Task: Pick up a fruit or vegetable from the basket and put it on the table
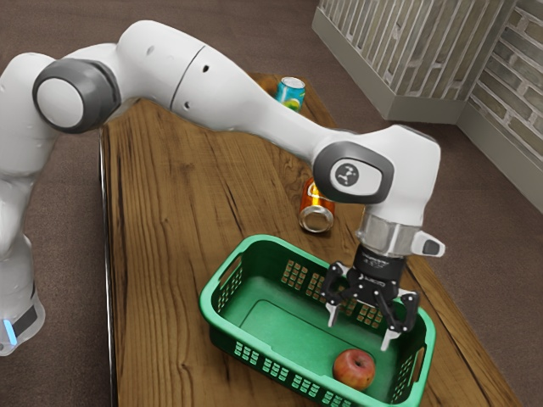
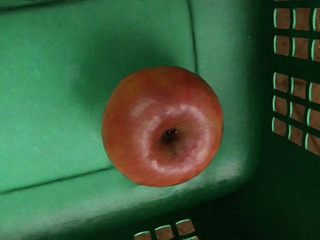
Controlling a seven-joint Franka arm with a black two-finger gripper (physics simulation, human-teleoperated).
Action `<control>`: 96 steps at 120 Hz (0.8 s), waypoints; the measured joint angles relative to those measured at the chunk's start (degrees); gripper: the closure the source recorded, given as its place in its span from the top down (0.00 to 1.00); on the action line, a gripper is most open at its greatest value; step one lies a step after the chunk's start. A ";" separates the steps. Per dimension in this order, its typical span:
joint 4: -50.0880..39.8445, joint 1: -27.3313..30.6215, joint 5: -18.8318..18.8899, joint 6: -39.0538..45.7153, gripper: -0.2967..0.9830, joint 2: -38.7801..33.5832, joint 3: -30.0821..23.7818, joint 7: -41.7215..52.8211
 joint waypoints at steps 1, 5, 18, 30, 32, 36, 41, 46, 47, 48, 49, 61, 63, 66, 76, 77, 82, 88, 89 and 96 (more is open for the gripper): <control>-0.07 0.02 -0.05 0.10 0.77 -0.01 0.00 0.13; -0.27 0.11 -0.33 0.46 0.77 0.03 0.01 0.66; -0.96 0.12 -0.96 1.71 0.77 0.77 -0.01 2.17; -2.59 0.01 -1.65 3.27 0.77 1.04 0.00 3.36; -2.71 0.00 -1.73 3.50 0.77 1.07 0.00 3.54; -3.10 0.00 -1.94 3.93 0.77 1.10 0.01 3.88; -3.77 -0.03 -2.34 4.51 0.77 1.12 0.01 4.29; -4.30 -0.07 -2.63 5.05 0.77 1.13 0.02 4.67; -4.42 -0.07 -2.69 5.15 0.77 1.13 0.02 4.74; -4.53 -0.08 -2.74 5.24 0.77 1.13 0.02 4.81; -4.64 -0.08 -2.79 5.34 0.77 1.13 0.02 4.88; -5.69 -0.07 -3.21 6.62 0.77 1.24 -0.02 5.67; -5.77 -0.08 -3.25 6.81 0.77 1.28 -0.02 5.78; -5.91 -0.07 -3.31 7.09 0.77 1.36 -0.01 5.95; -6.24 -0.12 -3.72 7.93 0.77 1.54 -0.01 6.48; -6.26 -0.13 -3.77 8.00 0.77 1.55 0.00 6.53; -6.33 -0.16 -3.99 8.32 0.77 1.60 0.01 6.76; -6.37 -0.18 -4.16 8.66 0.77 1.65 0.01 7.02; -6.37 -0.18 -4.19 8.71 0.77 1.67 0.01 7.07; -6.47 -0.15 -4.31 9.01 0.77 1.67 0.02 7.36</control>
